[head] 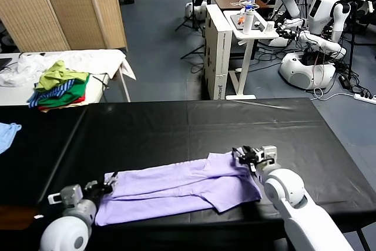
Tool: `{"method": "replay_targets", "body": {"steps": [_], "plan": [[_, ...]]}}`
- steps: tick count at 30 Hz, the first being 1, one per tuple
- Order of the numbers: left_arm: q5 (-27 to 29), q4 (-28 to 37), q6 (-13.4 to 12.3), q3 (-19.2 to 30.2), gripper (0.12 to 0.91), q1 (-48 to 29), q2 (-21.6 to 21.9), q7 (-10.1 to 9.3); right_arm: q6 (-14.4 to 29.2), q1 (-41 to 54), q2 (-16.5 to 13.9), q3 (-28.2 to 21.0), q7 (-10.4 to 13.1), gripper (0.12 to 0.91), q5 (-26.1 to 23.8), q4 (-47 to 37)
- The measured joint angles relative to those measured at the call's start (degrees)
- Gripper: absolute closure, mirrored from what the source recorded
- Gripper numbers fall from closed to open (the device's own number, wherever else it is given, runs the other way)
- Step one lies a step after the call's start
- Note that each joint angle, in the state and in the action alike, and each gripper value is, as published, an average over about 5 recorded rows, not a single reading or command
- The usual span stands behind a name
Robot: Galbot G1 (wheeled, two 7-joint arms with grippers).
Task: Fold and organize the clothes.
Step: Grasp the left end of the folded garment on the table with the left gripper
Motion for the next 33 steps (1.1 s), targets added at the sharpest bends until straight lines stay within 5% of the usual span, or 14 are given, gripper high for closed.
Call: {"method": "replay_targets", "body": {"steps": [3, 11, 19, 24, 27, 33], "plan": [[1.4, 0.6, -0.2, 0.4, 0.860, -0.5, 0.0, 1.48, 0.7, -1.1, 0.4, 0.6, 0.8, 0.885, -1.9, 0.7], [7.2, 3.2, -3.2, 3.0, 0.879, -3.1, 1.1, 7.54, 2.9, -5.6, 2.7, 3.7, 2.3, 0.885, -7.3, 3.1], [7.8, 7.0, -4.0, 6.3, 0.879, -8.4, 2.5, 8.75, 3.9, -7.5, 3.7, 5.3, 1.9, 0.885, -8.7, 3.5], [8.7, 8.4, -5.0, 6.8, 0.879, -9.8, 2.5, 9.38, 6.2, -7.4, 3.2, 5.6, -0.9, 0.884, -8.1, 3.6], [10.9, 8.5, -5.8, 6.3, 0.833, -9.4, 2.0, 9.25, 7.2, -7.6, 2.7, 6.0, -2.9, 0.805, -7.9, 4.1], [11.8, 6.1, -5.4, 3.9, 0.492, -6.8, 1.8, 8.66, 7.7, -9.2, 1.0, 7.9, -4.8, 0.437, -6.0, 6.1]]}}
